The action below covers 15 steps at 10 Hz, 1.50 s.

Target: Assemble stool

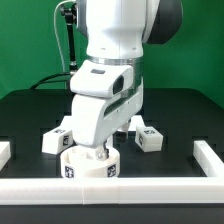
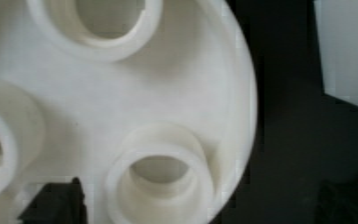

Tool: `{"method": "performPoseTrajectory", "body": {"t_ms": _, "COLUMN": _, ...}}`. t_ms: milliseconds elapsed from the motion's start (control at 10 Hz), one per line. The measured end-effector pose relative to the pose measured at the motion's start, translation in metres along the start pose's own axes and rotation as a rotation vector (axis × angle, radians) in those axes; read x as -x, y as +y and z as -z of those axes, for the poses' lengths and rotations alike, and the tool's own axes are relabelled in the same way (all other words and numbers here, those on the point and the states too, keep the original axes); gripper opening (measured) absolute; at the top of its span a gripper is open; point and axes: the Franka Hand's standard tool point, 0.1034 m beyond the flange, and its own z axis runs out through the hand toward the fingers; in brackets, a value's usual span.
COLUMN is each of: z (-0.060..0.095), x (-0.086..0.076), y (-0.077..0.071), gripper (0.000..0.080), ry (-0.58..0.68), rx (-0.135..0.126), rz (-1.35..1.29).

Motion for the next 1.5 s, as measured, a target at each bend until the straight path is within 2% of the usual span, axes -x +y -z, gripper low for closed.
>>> {"method": "performPoseTrajectory", "body": {"t_ms": 200, "z": -0.005, "x": -0.001, "y": 0.002, "gripper": 0.0650, "ry": -0.001, "rx": -0.003, "rz": 0.008}}
{"method": "performPoseTrajectory", "body": {"t_ms": 600, "z": -0.014, "x": -0.001, "y": -0.003, "gripper": 0.0640, "ry": -0.006, "rx": -0.017, "rz": 0.013}}
{"method": "performPoseTrajectory", "body": {"t_ms": 700, "z": -0.014, "x": -0.001, "y": -0.003, "gripper": 0.0472, "ry": -0.006, "rx": -0.017, "rz": 0.013}}
{"method": "performPoseTrajectory", "body": {"t_ms": 800, "z": -0.014, "x": -0.001, "y": -0.003, "gripper": 0.0472, "ry": -0.006, "rx": -0.017, "rz": 0.013}}
{"method": "performPoseTrajectory", "body": {"t_ms": 1000, "z": -0.014, "x": -0.001, "y": -0.003, "gripper": 0.0121, "ry": -0.007, "rx": -0.018, "rz": 0.013}}
{"method": "performPoseTrajectory", "body": {"t_ms": 1100, "z": -0.013, "x": -0.001, "y": -0.003, "gripper": 0.0121, "ry": -0.006, "rx": -0.016, "rz": 0.013}}
{"method": "performPoseTrajectory", "body": {"t_ms": 1200, "z": -0.013, "x": -0.001, "y": -0.003, "gripper": 0.0059, "ry": -0.006, "rx": -0.016, "rz": 0.013}}
{"method": "performPoseTrajectory", "body": {"t_ms": 1500, "z": -0.013, "x": -0.001, "y": -0.003, "gripper": 0.0054, "ry": -0.006, "rx": -0.016, "rz": 0.013}}
